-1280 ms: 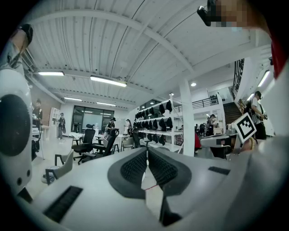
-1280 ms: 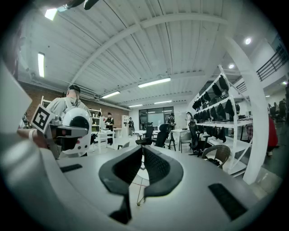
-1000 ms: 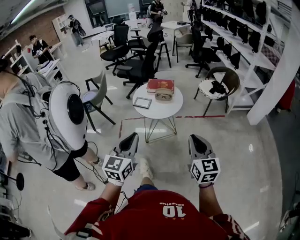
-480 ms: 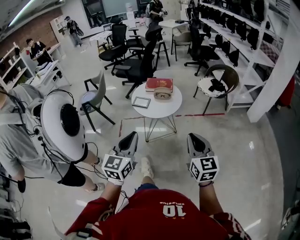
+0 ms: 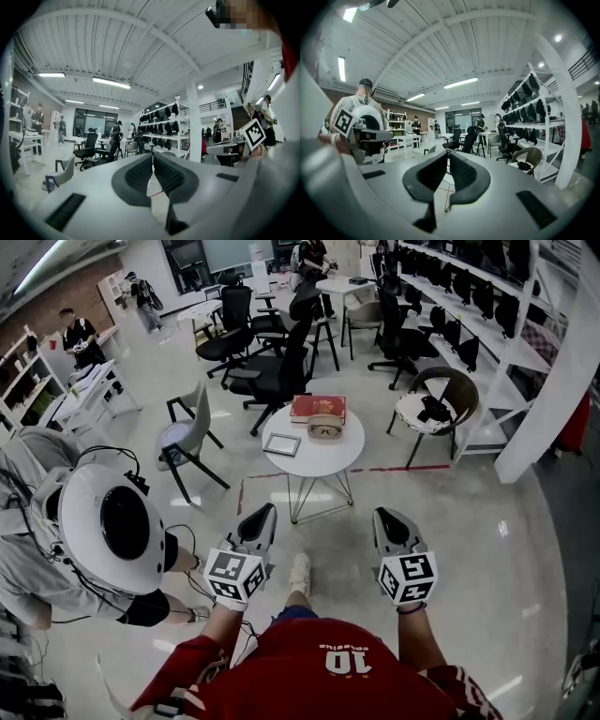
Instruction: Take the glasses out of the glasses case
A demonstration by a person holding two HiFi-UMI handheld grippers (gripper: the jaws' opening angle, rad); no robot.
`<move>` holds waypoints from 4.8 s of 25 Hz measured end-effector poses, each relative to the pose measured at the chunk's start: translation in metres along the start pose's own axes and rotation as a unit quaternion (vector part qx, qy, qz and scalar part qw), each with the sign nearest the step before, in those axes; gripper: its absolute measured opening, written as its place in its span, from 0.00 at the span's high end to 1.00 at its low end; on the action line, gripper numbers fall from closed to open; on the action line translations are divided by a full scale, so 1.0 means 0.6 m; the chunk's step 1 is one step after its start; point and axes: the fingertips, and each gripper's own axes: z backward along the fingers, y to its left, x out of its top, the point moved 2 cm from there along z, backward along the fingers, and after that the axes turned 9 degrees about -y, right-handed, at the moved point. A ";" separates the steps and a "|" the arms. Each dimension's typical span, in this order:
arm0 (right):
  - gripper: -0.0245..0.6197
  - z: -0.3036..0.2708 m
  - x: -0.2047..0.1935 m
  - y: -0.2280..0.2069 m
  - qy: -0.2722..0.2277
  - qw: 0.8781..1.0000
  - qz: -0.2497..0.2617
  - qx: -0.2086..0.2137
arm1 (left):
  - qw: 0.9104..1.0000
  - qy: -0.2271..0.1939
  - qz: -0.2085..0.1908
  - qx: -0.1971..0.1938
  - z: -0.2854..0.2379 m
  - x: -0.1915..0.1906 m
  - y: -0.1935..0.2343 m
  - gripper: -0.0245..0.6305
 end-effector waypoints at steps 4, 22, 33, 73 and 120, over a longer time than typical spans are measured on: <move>0.92 -0.017 -0.004 0.000 0.005 1.000 0.005 0.008 | 1.000 0.005 0.000 0.000 -0.014 -0.006 0.013 0.94; 0.92 -0.159 -0.028 -0.088 0.019 1.000 -0.006 -0.001 | 1.000 0.015 0.002 -0.016 -0.183 -0.030 0.087 0.93; 0.92 -0.257 -0.025 -0.103 0.037 0.999 -0.018 0.035 | 1.000 0.026 0.014 0.006 -0.245 -0.025 0.147 0.93; 0.92 -0.739 0.000 -0.130 0.050 0.998 0.029 0.027 | 0.997 0.021 0.060 -0.031 -0.563 -0.087 0.511 0.93; 0.79 -0.913 -0.238 -0.291 0.164 0.981 0.059 0.082 | 0.996 0.039 0.064 -0.039 -0.774 -0.180 0.536 0.93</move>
